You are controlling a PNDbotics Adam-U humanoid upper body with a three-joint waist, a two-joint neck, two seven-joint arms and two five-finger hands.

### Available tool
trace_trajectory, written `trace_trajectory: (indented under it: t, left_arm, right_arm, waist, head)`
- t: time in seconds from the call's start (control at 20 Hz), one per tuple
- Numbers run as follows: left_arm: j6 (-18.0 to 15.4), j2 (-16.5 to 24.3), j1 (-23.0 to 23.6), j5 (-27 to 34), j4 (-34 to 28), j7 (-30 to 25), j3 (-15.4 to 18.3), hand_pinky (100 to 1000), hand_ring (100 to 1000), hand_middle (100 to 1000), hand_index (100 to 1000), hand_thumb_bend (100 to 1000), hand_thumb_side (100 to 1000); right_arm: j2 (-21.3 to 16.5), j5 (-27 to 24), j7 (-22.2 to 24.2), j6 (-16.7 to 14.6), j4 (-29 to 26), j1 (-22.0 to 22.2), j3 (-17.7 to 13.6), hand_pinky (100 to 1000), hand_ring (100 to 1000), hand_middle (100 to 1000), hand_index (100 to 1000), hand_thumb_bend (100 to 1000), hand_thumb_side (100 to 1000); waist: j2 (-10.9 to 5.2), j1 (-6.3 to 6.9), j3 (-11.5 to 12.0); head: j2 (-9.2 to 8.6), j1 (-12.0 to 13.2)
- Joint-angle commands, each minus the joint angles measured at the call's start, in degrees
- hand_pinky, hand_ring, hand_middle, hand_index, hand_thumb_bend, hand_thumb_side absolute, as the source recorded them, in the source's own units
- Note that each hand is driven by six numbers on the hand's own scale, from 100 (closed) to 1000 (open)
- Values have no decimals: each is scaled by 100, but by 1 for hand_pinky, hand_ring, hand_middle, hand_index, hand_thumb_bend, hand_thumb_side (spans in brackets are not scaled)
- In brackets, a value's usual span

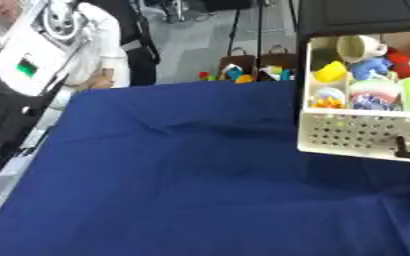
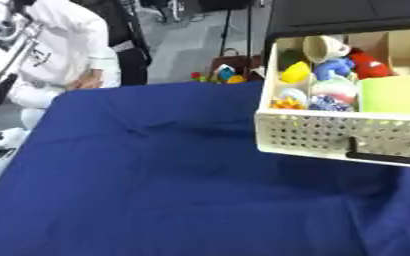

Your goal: Pick up objects from table and place into drawer.

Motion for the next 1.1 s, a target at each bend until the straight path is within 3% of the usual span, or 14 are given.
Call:
trace_trajectory:
  t: [0.05,0.25,0.35,0.4,0.5,0.8,1.1]
  left_arm:
    - [106,223,329,328,-670,394,460,618,772,784,939,460,888]
    - [-37,-16,988,481,-985,571,746,614,760,770,929,471,891]
    - [-178,-226,1226,550,-1000,596,860,610,754,765,923,490,883]
    - [-244,-333,1325,575,-1002,605,913,606,751,764,921,501,921]
    - [-359,-594,1510,641,-1004,634,1026,593,742,757,917,508,878]
    - [-439,-1394,1942,779,-1004,616,1185,586,736,746,909,509,888]
    - [-328,-2096,2243,827,-1004,581,1264,575,720,732,900,506,898]
  right_arm:
    - [-487,296,337,120,-87,-50,53,692,707,693,824,222,1000]
    - [-876,549,1420,410,-87,-174,201,656,675,662,817,319,1000]
    - [-1104,589,2032,470,-87,-284,277,631,664,656,812,336,1000]
    - [-1222,594,2328,478,-87,-337,317,617,658,653,812,367,1000]
    - [-1494,578,2954,453,-87,-441,441,609,657,663,814,363,1000]
    - [-2087,346,4712,110,-87,-675,871,556,636,646,803,381,1000]
    - [-2393,-104,5814,-307,-87,-902,1235,469,611,623,787,375,1000]
  waist:
    - [-147,-105,57]
    - [-317,-225,169]
    - [-410,-272,204]
    - [-450,-290,213]
    - [-526,-331,218]
    - [-662,-438,210]
    - [-725,-506,233]
  head:
    - [95,-318]
    - [198,-654]
    - [255,-703]
    - [280,-705]
    - [326,-692]
    - [352,-678]
    - [282,-662]
